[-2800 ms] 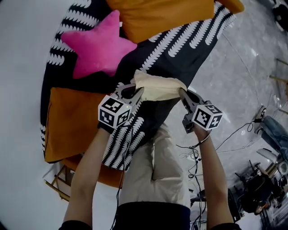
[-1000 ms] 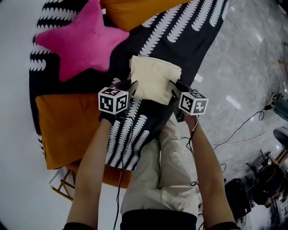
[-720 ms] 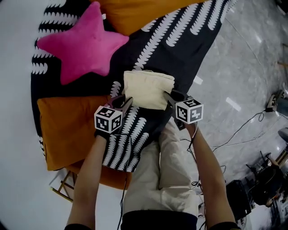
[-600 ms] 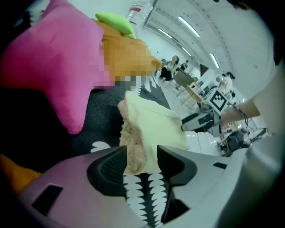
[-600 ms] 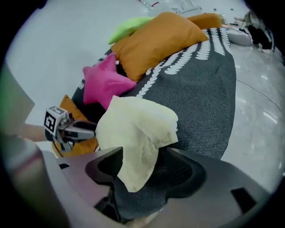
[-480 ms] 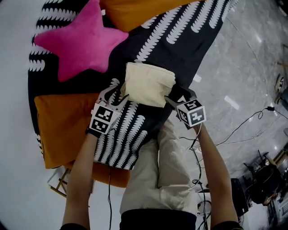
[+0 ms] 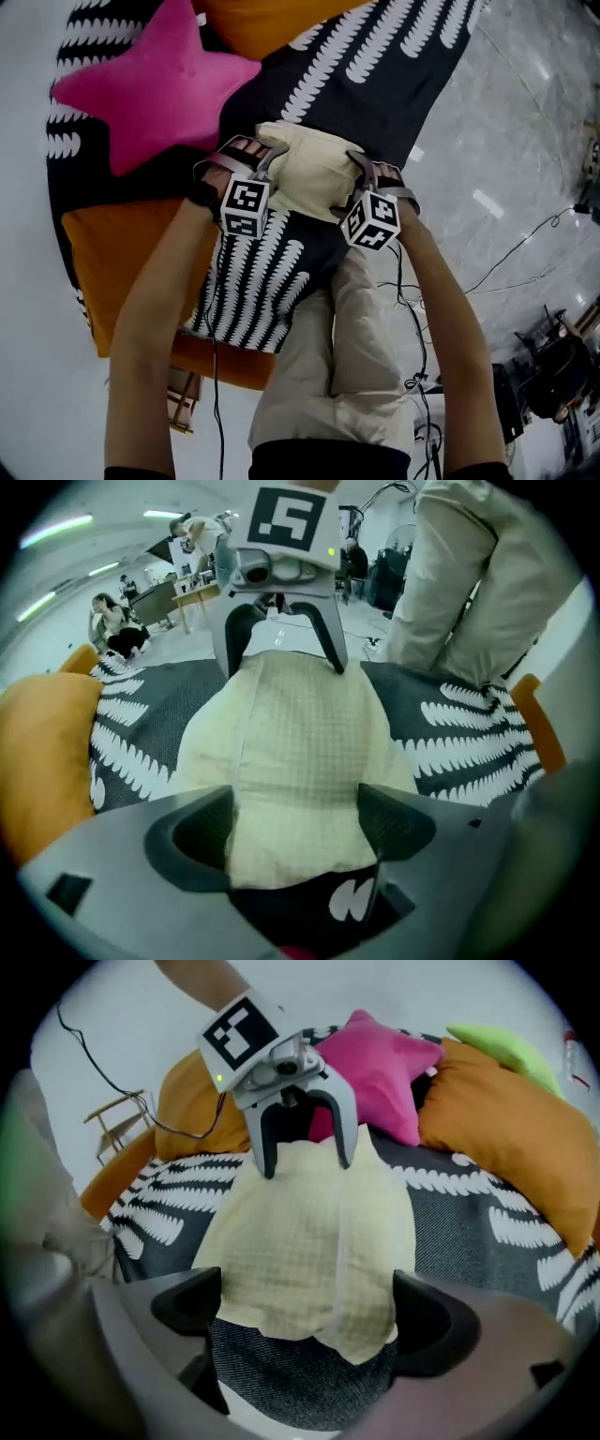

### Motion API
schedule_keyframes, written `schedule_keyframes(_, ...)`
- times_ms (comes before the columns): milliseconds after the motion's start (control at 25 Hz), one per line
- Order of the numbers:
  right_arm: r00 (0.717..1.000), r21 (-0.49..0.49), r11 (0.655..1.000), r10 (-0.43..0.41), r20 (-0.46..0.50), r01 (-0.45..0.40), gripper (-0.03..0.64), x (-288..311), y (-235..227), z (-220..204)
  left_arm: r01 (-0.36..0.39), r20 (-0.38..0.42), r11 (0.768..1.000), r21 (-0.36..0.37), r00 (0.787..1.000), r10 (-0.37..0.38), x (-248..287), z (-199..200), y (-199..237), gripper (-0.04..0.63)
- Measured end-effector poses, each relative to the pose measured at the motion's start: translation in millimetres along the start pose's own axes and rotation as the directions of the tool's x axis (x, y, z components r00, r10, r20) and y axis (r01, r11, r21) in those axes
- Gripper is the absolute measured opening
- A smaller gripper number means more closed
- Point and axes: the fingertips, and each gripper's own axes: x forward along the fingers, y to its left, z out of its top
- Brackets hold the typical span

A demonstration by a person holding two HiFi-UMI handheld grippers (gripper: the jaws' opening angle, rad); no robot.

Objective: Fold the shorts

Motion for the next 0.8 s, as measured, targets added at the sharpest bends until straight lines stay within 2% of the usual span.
schedule_keyframes(120,1.0,-0.002,1.0,0.008,-0.013,-0.008,0.581,19,13,-3,-0.011,0.033,0.999,-0.049,0.999,0.012,4,1,-16,0.41)
schedule_keyframes(240,1.0,0.058,0.998,-0.005,0.027,0.003,0.581,6,7,-13,-0.034,0.084,0.992,-0.123,0.995,0.045,-1,17,-10,0.42)
schedule_keyframes(360,0.992,0.112,0.992,-0.063,0.109,0.051,0.572,-32,-8,-17,-0.106,0.128,0.956,-0.275,0.981,0.145,-16,28,15,0.42)
schedule_keyframes(440,0.992,0.138,0.99,-0.037,0.121,0.02,0.514,-44,-15,-10,-0.142,0.072,0.934,-0.327,0.982,0.174,-20,11,28,0.42)
schedule_keyframes(520,0.997,0.153,0.987,0.031,0.066,-0.041,0.461,-32,-21,-11,-0.144,0.0,0.913,-0.382,0.988,0.155,-9,-19,26,0.42)
schedule_keyframes(560,0.998,0.158,0.986,0.056,0.03,-0.06,0.451,-23,-25,-14,-0.146,-0.02,0.883,-0.445,0.988,0.154,-4,-31,25,0.419)
schedule_keyframes(600,0.998,0.164,0.984,0.068,0.0,-0.067,0.43,-16,-31,-16,-0.161,-0.032,0.833,-0.53,0.985,0.17,-5,-40,27,0.419)
schedule_keyframes(640,0.997,0.178,0.982,0.068,-0.018,-0.064,0.406,-14,-38,-16,-0.193,-0.046,0.761,-0.619,0.977,0.209,-12,-45,31,0.419)
schedule_keyframes(680,0.998,0.204,0.977,0.064,-0.026,-0.057,0.389,-20,-44,-14,-0.239,-0.07,0.67,-0.703,0.96,0.27,-25,-45,37,0.419)
schedule_keyframes(720,0.998,0.241,0.969,0.058,-0.028,-0.05,0.38,-34,-47,-11,-0.284,-0.099,0.551,-0.785,0.935,0.34,-42,-42,39,0.419)
schedule_keyframes(760,0.998,0.275,0.961,0.052,-0.026,-0.043,0.372,-52,-49,-7,-0.303,-0.13,0.402,-0.864,0.906,0.403,-61,-37,35,0.419)
schedule_keyframes(800,0.999,0.294,0.955,0.045,-0.019,-0.037,0.366,-72,-50,-2,-0.284,-0.159,0.227,-0.931,0.879,0.449,-79,-32,25,0.419)
